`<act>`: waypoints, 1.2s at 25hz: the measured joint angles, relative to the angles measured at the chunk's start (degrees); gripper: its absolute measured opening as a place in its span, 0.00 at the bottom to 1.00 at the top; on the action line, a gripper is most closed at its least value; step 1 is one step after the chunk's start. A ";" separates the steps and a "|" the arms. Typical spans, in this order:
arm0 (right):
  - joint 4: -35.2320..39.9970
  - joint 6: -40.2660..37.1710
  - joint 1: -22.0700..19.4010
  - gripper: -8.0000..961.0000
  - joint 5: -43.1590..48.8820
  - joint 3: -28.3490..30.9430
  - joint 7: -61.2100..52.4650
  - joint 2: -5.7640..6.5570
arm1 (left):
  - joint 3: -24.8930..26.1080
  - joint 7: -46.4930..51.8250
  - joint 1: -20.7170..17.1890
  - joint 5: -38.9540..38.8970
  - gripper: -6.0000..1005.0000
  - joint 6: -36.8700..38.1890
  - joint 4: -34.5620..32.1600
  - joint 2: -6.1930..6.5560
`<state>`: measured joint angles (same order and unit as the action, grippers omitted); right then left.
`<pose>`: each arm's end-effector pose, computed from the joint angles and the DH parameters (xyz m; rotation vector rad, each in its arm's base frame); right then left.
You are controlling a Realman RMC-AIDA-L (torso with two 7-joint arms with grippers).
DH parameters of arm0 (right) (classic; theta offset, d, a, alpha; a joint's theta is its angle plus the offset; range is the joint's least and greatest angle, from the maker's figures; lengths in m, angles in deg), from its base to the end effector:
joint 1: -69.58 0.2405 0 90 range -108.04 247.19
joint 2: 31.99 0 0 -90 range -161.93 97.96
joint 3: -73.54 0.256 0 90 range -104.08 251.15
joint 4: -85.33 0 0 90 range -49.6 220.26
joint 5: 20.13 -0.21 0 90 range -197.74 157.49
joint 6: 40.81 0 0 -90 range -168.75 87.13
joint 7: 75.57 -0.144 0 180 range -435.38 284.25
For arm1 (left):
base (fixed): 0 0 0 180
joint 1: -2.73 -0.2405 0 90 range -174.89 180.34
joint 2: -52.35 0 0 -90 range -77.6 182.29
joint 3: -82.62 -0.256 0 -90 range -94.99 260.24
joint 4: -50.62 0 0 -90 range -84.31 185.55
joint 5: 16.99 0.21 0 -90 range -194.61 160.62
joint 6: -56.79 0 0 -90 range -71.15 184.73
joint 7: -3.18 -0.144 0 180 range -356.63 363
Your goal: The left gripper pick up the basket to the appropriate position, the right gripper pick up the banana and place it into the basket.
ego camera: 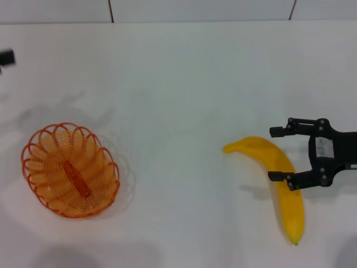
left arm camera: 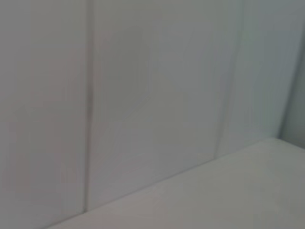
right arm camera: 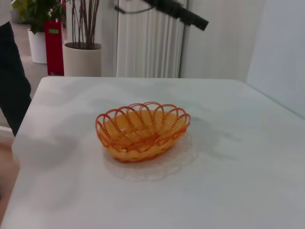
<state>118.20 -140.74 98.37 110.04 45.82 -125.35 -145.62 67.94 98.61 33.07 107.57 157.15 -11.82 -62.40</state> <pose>0.3084 0.2915 0.0286 -2.8556 0.0712 0.5142 -0.2835 0.3337 0.1517 -2.3693 -0.6979 -0.5904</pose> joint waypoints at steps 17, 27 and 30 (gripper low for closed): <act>0.13 0.00 0.46 0.92 -0.23 -0.05 -0.99 0.27 | -21.99 12.14 11.84 25.71 0.87 0.81 -1.98 5.72; 0.27 0.00 0.78 0.92 -0.25 -0.05 -1.59 0.35 | -24.71 3.61 13.78 38.82 0.87 -5.23 -2.33 -1.35; 0.17 0.00 1.31 0.92 -0.29 -0.05 -1.61 0.35 | -24.77 3.78 14.15 39.68 0.87 -7.38 -0.70 -1.68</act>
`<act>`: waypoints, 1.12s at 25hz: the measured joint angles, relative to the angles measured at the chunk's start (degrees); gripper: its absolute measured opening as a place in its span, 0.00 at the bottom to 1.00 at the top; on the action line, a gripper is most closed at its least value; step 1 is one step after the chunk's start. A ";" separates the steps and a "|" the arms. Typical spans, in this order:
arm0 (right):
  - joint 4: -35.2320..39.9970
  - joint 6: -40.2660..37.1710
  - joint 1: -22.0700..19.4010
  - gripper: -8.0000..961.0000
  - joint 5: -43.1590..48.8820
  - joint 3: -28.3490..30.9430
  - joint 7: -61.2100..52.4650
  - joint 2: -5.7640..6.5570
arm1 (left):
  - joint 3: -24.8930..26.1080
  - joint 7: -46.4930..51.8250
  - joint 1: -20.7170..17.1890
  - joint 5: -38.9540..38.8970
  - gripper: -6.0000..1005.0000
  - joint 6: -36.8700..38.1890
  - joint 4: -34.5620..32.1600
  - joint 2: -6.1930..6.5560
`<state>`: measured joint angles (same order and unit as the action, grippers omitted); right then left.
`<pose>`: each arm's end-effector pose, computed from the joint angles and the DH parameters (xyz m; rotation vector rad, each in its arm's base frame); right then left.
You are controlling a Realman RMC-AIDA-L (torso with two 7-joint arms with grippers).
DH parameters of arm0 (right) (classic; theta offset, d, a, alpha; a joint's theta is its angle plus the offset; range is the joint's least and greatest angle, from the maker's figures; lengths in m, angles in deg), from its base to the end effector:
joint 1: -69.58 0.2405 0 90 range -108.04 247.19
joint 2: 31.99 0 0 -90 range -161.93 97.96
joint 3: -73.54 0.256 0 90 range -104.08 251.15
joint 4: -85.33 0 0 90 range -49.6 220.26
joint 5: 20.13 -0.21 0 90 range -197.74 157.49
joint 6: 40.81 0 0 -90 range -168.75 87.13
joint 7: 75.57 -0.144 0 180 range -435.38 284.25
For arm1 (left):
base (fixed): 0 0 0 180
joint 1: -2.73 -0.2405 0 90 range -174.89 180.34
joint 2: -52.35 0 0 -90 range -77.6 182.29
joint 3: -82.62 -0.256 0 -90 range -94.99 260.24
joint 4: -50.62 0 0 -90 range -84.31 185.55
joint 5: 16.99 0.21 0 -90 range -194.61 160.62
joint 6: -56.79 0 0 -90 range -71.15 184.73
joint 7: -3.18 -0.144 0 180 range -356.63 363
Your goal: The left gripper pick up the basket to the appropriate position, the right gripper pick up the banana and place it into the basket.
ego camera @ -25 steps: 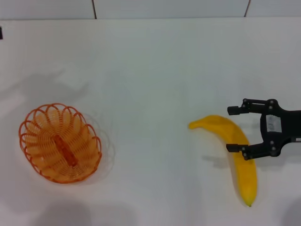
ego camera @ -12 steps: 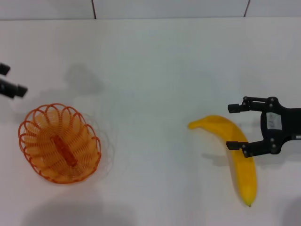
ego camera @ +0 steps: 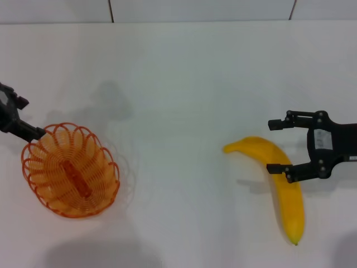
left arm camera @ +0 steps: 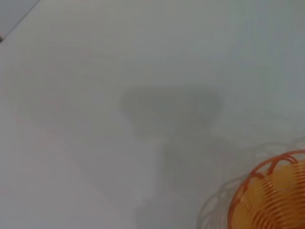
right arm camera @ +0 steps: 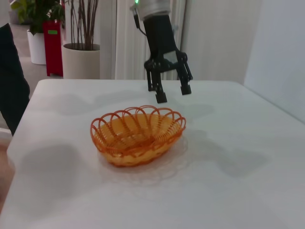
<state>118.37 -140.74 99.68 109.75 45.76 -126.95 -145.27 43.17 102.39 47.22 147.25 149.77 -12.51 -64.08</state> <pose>0.3023 0.2998 0.0319 -2.8568 0.0726 0.5178 -0.2482 0.3913 0.0903 -2.6639 -0.5132 0.5340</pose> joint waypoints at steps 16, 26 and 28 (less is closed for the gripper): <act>-0.17 0.00 0.39 0.92 0.02 0.00 -0.03 -0.08 | 2.96 1.15 0.97 -0.66 0.87 -1.49 8.37 0.35; -0.17 0.00 0.51 0.92 0.29 -0.01 -0.16 -0.21 | 2.19 2.65 1.48 0.18 0.87 -4.30 10.38 0.21; -0.17 0.00 0.66 0.92 0.32 -0.05 -0.43 -0.25 | 2.21 2.86 1.52 0.23 0.87 -4.55 10.89 0.28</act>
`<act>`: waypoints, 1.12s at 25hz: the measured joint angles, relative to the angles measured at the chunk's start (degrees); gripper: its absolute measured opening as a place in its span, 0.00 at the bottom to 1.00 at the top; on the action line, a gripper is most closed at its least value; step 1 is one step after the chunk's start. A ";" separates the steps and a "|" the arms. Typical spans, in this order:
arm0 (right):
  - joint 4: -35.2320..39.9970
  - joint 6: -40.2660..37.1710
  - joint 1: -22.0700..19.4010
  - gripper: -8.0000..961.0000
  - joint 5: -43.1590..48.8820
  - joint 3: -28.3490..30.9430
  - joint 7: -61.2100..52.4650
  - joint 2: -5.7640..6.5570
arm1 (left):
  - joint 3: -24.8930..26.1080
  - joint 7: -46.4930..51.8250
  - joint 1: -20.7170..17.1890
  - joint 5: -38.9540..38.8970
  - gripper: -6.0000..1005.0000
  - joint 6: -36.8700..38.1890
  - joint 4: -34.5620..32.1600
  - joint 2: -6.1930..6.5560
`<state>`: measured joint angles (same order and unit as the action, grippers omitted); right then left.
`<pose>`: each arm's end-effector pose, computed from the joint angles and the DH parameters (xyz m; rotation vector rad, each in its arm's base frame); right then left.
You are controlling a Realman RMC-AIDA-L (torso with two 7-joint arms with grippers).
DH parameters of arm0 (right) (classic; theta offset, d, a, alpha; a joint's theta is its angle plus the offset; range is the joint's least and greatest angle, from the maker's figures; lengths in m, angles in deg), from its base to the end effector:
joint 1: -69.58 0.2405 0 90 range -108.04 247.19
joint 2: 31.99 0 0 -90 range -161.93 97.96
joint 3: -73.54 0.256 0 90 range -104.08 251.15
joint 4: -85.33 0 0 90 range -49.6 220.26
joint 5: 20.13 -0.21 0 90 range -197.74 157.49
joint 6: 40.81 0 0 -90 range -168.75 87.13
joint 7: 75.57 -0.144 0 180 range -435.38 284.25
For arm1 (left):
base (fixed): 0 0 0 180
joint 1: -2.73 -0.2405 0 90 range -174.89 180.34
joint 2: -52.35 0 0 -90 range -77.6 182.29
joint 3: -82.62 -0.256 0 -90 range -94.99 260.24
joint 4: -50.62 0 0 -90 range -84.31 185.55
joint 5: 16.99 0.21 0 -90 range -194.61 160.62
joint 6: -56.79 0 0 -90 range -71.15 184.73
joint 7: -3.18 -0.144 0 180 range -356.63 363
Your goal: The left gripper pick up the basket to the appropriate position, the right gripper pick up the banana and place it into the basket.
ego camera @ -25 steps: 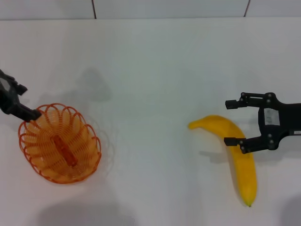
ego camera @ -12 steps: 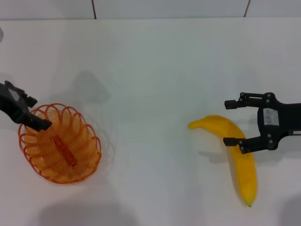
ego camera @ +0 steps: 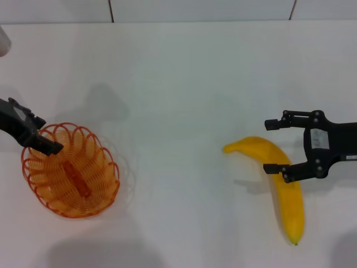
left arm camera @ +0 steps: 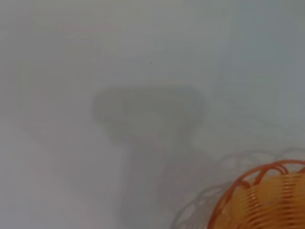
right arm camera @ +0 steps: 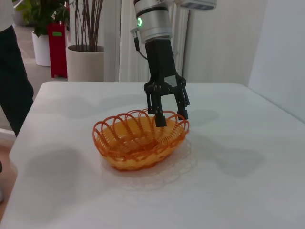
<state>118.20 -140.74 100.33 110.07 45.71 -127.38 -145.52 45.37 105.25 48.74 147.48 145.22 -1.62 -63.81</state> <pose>0.2986 0.3020 0.0291 -2.8675 0.0720 0.5242 -0.2642 0.3913 0.0608 -2.6976 -0.6890 0.4782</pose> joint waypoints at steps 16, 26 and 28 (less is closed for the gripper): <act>0.00 0.00 0.27 0.92 0.06 -0.04 -0.49 -0.11 | -2.60 2.15 -0.06 0.14 0.42 -0.56 0.59 -0.08; 0.00 -0.09 0.27 0.92 0.06 -0.04 -0.48 -0.10 | -3.95 2.66 0.05 0.14 0.13 -1.34 1.20 -0.30; 0.00 -0.11 0.27 0.92 0.06 -0.04 -0.48 -0.10 | -3.95 2.67 -0.10 0.13 0.09 -1.37 1.19 -0.30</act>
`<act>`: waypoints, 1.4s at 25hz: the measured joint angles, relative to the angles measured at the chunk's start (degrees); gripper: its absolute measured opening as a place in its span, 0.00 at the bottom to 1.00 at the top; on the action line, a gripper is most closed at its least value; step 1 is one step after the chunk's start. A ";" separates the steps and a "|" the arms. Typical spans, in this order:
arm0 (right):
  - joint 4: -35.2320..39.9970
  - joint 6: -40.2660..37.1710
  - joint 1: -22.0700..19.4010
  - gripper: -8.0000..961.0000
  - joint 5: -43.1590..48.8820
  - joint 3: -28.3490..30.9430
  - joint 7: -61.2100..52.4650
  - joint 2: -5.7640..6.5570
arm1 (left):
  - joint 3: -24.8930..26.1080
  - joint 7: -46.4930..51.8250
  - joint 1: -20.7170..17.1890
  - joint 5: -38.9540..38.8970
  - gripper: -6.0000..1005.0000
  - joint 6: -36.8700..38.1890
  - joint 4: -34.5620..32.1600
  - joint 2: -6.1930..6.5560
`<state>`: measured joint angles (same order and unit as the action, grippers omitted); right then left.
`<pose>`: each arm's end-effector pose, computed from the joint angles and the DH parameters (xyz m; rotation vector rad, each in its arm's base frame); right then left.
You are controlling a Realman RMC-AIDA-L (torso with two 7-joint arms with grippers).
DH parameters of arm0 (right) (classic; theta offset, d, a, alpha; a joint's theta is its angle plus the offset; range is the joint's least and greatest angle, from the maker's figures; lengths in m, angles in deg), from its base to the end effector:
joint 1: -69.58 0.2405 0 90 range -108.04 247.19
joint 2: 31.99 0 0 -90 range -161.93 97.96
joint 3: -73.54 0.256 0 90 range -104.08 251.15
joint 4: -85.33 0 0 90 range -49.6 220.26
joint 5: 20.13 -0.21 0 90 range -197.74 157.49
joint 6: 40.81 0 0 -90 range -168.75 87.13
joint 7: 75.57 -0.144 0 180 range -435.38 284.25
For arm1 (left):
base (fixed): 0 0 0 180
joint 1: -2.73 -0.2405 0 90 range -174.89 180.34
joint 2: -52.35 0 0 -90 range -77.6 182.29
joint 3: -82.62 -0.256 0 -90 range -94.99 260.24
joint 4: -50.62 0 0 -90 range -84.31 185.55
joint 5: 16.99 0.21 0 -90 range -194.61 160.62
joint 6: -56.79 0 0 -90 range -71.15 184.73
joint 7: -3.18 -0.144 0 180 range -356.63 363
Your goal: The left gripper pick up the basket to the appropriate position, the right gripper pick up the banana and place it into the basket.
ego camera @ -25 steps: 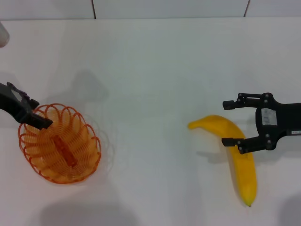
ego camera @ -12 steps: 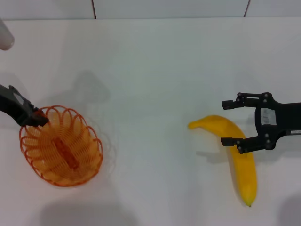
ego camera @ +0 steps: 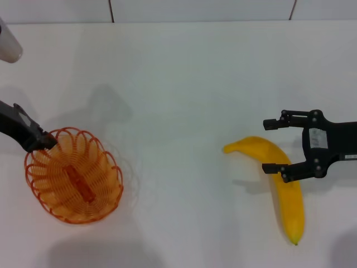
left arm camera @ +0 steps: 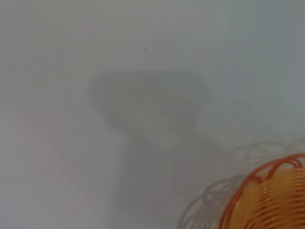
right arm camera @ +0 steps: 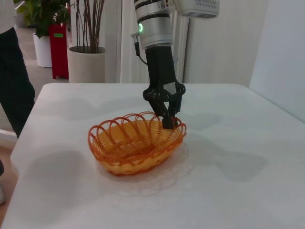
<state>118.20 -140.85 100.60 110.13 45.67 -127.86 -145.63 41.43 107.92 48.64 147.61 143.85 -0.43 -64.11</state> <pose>0.2967 0.3028 0.0282 -2.8725 0.0772 0.5297 -0.2637 0.3910 0.0502 -2.7000 -0.7020 0.5373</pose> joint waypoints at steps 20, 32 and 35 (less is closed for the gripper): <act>0.00 0.06 -0.76 0.92 -0.10 0.28 0.00 0.33 | 0.13 0.16 -1.33 -2.34 0.09 4.36 -1.48 0.02; 0.00 0.08 -1.15 0.92 -0.32 0.42 0.00 0.35 | 1.73 7.60 -7.33 -13.33 0.07 14.11 -13.71 -0.27; 0.00 0.10 -1.05 0.92 -0.55 0.44 0.00 0.31 | 2.22 12.05 -7.60 -14.23 0.06 13.18 -13.23 -0.38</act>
<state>118.20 -140.75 99.55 109.57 46.11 -127.86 -145.31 43.64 119.97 41.04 133.38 157.03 -13.66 -64.48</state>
